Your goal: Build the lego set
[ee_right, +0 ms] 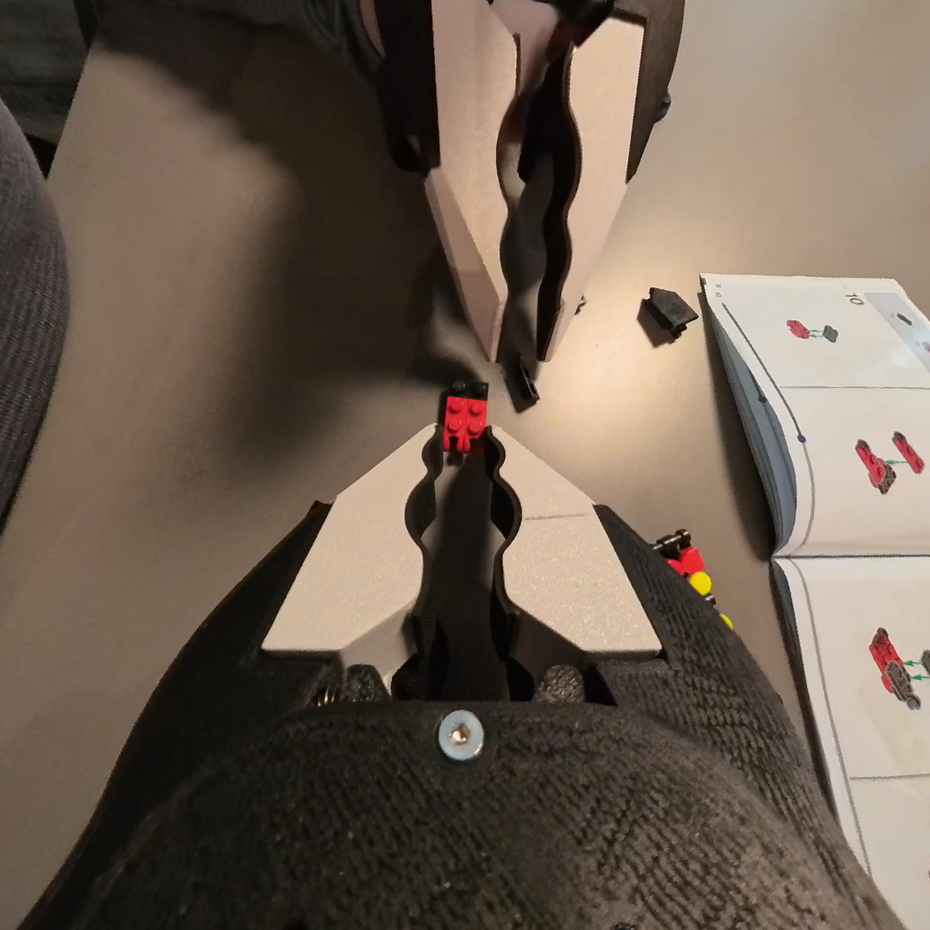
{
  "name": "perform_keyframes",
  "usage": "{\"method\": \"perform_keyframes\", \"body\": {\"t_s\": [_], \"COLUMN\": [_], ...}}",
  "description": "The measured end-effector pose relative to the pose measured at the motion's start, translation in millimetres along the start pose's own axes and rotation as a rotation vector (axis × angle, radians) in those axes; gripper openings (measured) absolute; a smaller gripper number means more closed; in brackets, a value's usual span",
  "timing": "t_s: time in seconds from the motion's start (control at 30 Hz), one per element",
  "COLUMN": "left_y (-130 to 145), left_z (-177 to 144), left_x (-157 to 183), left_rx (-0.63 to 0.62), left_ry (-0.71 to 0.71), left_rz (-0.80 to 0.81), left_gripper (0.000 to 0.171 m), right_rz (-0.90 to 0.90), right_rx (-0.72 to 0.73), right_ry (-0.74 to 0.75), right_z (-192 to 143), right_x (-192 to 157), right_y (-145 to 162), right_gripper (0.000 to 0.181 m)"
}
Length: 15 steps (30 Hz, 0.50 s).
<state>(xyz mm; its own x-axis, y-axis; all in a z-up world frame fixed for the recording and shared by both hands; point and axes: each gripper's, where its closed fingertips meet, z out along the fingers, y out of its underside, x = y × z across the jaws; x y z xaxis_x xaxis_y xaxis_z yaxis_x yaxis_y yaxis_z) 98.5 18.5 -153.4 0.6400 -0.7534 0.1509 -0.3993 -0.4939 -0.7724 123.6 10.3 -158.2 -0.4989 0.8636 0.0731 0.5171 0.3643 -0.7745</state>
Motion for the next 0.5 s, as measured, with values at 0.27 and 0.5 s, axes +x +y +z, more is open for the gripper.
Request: {"method": "perform_keyframes", "body": {"t_s": [0.27,0.5], "left_y": [5.8,-23.6], "left_z": [3.3,-14.4], "left_x": [-2.0,-5.9], "left_rx": [-0.038,0.161], "left_ry": [-0.067,-0.326], "left_rz": [0.065,0.359], "left_gripper": [0.006,0.004], "right_rz": [0.05,0.288], "right_rx": [0.086,0.284], "right_ry": [0.042,0.041], "right_z": [-10.4,-29.1], "right_x": [9.0,26.8], "right_y": [-7.8,-25.7], "right_gripper": [0.019,0.016]}}
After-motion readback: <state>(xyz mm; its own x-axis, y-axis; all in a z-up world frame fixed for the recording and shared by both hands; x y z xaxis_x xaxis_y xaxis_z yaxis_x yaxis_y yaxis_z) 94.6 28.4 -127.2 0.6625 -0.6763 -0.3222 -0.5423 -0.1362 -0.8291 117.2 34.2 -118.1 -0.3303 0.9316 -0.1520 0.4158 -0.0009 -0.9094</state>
